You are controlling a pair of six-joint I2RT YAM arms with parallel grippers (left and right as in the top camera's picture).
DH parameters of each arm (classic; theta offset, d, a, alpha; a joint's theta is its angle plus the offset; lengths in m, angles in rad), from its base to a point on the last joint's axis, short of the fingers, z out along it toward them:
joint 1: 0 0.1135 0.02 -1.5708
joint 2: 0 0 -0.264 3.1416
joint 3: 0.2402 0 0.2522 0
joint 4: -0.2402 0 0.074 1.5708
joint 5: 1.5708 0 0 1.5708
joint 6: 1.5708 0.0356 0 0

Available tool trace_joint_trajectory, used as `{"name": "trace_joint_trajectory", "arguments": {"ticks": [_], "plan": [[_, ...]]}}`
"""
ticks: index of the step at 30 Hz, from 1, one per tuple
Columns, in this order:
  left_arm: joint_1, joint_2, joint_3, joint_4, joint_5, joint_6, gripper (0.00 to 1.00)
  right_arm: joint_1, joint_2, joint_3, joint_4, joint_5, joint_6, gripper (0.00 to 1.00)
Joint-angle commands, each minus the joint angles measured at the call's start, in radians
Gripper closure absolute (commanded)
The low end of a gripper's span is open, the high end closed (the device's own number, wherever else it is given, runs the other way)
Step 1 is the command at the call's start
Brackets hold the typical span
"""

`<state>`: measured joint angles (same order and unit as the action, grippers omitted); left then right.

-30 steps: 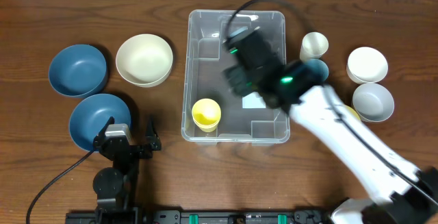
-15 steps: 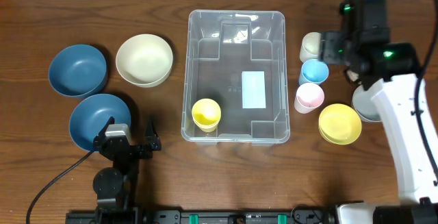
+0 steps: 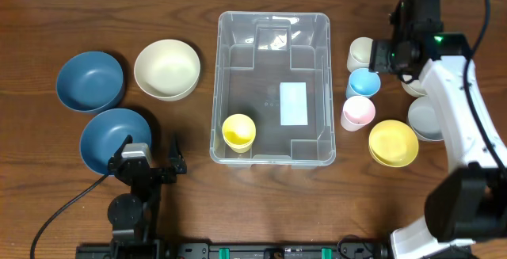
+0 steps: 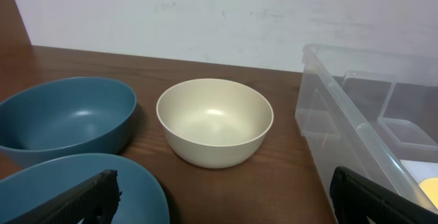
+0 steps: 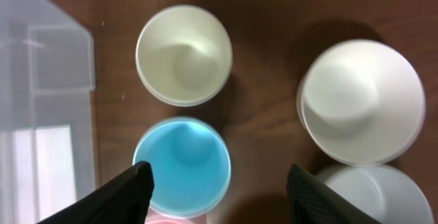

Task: Pack container
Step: 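Lower the right gripper and grasp the white cup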

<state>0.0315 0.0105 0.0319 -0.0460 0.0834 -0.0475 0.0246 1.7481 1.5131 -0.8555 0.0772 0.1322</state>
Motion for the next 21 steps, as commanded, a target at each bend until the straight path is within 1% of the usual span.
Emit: {"name": "trace_joint_trajectory", "arguments": {"ticks": [1,6,12,15,19,21], "plan": [[-0.003,0.000,-0.028,-0.013,0.011,0.013,0.02,-0.007,0.055,-0.005,0.053,-0.006,-0.025,0.40],[-0.003,0.000,-0.028,-0.013,0.011,0.013,0.02,-0.007,0.131,-0.005,0.160,-0.006,-0.024,0.42],[-0.003,0.000,-0.028,-0.013,0.011,0.013,0.02,-0.007,0.225,-0.005,0.240,-0.006,-0.024,0.42],[-0.003,0.000,-0.028,-0.013,0.011,0.013,0.02,-0.011,0.266,-0.005,0.275,-0.003,-0.001,0.44],[-0.003,0.000,-0.028,-0.013,0.011,0.013,0.02,-0.021,0.298,-0.005,0.294,-0.003,0.031,0.57],[-0.003,0.000,-0.028,-0.013,0.011,0.013,0.02,-0.028,0.300,-0.005,0.294,-0.003,0.032,0.69]]}}
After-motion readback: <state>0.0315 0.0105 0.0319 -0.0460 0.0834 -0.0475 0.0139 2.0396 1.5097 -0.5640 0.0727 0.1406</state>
